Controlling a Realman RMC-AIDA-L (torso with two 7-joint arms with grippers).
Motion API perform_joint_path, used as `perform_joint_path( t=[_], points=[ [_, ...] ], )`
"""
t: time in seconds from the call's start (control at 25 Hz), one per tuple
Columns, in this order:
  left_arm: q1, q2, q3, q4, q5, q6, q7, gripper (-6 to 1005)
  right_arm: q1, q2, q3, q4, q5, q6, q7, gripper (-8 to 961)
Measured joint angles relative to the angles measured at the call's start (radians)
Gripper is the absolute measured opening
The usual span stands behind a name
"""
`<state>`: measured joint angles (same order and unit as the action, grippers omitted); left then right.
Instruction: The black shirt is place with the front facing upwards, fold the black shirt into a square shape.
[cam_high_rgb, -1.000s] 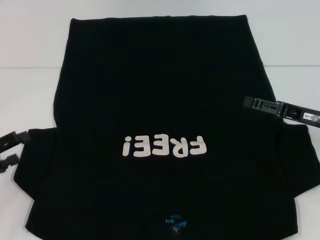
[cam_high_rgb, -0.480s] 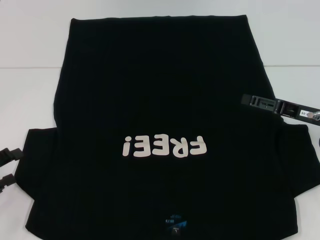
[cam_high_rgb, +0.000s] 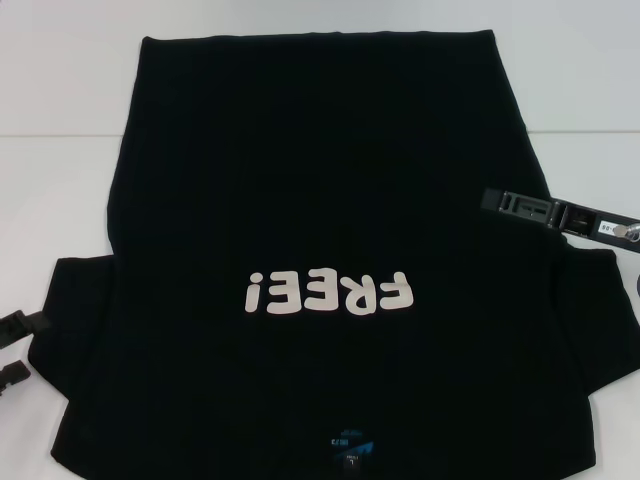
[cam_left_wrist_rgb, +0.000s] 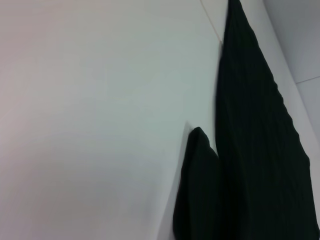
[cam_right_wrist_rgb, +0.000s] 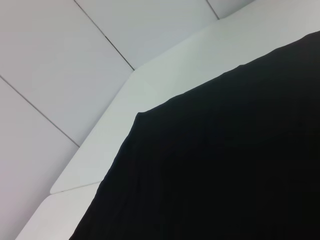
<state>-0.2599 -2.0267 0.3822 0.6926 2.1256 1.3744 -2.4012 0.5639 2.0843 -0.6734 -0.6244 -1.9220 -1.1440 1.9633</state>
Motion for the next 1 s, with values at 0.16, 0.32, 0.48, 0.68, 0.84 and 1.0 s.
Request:
perform_joint_path(
  t=[0.16, 0.32, 0.48, 0.68, 0.84, 1.0],
  points=[
    [-0.011, 0.002, 0.000, -0.022, 0.001, -0.005, 0.005, 880, -0.003, 0.000, 0.000, 0.000, 0.000, -0.001, 0.000, 941],
    [-0.024, 0.005, 0.007, -0.044, 0.001, -0.015, 0.008, 877, -0.004, 0.000, 0.000, 0.000, 0.000, -0.001, 0.001, 942],
    [-0.035, 0.005, 0.009, -0.047, 0.001, -0.017, 0.008, 874, -0.006, 0.000, 0.000, 0.000, 0.000, -0.004, 0.001, 942],
    [-0.048, 0.005, 0.007, -0.047, 0.000, -0.020, 0.004, 870, -0.007, 0.000, 0.000, 0.000, 0.002, -0.006, 0.002, 942],
    [-0.049, -0.001, 0.005, -0.031, -0.001, -0.020, 0.004, 867, -0.009, 0.000, 0.000, 0.000, 0.008, -0.006, 0.002, 942],
    [-0.049, 0.001, 0.007, -0.031, 0.001, -0.023, 0.000, 864, -0.011, -0.001, 0.002, 0.000, 0.009, -0.006, 0.002, 942]
  ],
)
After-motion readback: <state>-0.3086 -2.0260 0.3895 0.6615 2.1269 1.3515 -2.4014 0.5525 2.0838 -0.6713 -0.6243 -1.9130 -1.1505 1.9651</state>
